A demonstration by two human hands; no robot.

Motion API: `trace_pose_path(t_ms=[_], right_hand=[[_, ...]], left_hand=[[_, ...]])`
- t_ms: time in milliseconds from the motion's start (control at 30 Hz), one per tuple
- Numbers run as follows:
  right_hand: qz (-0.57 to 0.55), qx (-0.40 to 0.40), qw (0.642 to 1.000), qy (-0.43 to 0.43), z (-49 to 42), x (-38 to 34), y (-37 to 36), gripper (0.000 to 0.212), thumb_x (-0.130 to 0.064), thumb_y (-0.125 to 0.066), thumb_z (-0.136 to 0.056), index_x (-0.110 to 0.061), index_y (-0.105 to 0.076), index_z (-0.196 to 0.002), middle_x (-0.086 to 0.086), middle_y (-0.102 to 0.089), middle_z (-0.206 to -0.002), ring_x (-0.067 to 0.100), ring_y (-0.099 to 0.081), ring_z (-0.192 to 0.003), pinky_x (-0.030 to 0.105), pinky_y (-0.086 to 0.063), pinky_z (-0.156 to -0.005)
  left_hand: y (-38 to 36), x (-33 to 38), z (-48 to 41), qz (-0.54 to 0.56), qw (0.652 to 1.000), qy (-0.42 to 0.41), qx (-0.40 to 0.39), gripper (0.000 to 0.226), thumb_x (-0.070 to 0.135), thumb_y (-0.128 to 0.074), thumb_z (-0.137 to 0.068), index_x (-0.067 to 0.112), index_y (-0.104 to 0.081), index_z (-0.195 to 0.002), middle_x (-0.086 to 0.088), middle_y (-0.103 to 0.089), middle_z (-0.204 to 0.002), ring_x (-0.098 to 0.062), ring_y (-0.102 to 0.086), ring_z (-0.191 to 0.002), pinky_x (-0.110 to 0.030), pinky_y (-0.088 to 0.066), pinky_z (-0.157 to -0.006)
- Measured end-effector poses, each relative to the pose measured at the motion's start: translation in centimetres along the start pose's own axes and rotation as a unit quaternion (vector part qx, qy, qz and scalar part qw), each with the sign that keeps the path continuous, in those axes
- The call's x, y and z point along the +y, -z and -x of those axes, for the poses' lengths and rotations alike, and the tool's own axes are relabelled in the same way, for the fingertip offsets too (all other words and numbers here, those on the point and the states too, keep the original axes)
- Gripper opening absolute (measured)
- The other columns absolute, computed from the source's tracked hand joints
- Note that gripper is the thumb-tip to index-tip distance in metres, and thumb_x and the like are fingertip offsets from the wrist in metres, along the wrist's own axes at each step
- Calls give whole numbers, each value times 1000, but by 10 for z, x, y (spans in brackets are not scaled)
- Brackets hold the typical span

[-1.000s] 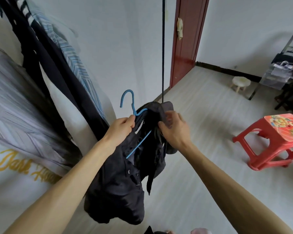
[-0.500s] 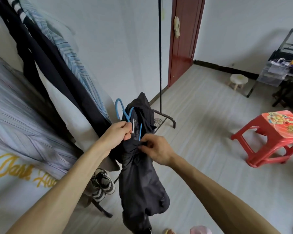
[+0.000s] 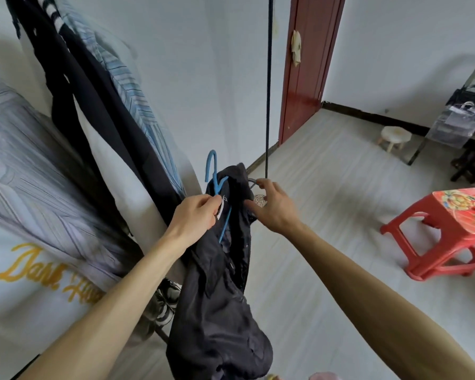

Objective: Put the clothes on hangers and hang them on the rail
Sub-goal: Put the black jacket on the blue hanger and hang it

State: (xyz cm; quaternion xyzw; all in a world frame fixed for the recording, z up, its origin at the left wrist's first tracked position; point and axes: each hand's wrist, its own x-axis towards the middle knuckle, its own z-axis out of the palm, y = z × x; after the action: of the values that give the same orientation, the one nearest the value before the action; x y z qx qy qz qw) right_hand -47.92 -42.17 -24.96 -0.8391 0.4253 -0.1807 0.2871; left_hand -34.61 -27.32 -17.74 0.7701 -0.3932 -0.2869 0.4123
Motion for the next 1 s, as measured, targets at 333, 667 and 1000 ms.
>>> trace_pose_path(t_ms=[333, 667, 1000], right_hand=[[48, 56, 992, 105, 12, -38, 2, 14, -18, -50, -94, -8, -44, -85, 15, -64, -77, 35, -57, -65, 33, -31, -55], [125, 69, 974, 178, 15, 1, 35, 51, -47, -57, -71, -26, -59, -118, -4, -57, -120, 23, -45, -120, 40, -32, -100], [-20, -283, 955, 81, 27, -20, 42, 18, -25, -67, -72, -36, -61, -58, -18, -59, -64, 3, -57, -72, 21, -40, -68]], left_hand=[[-13, 1, 0, -122, 983, -110, 79, 53, 41, -48, -98, 11, -40, -55, 1, -48, -47, -9, -40, -44, -28, -37, -55], [40, -36, 13, -95, 992, -11, -84, 56, 54, -67, -83, 14, -35, -60, -1, -32, -61, -14, -32, -55, -32, -27, -61], [37, -53, 18, -129, 991, 9, 23, 36, 61, -69, -77, 32, -60, -59, 7, -53, -77, -9, -52, -69, -27, -38, -68]])
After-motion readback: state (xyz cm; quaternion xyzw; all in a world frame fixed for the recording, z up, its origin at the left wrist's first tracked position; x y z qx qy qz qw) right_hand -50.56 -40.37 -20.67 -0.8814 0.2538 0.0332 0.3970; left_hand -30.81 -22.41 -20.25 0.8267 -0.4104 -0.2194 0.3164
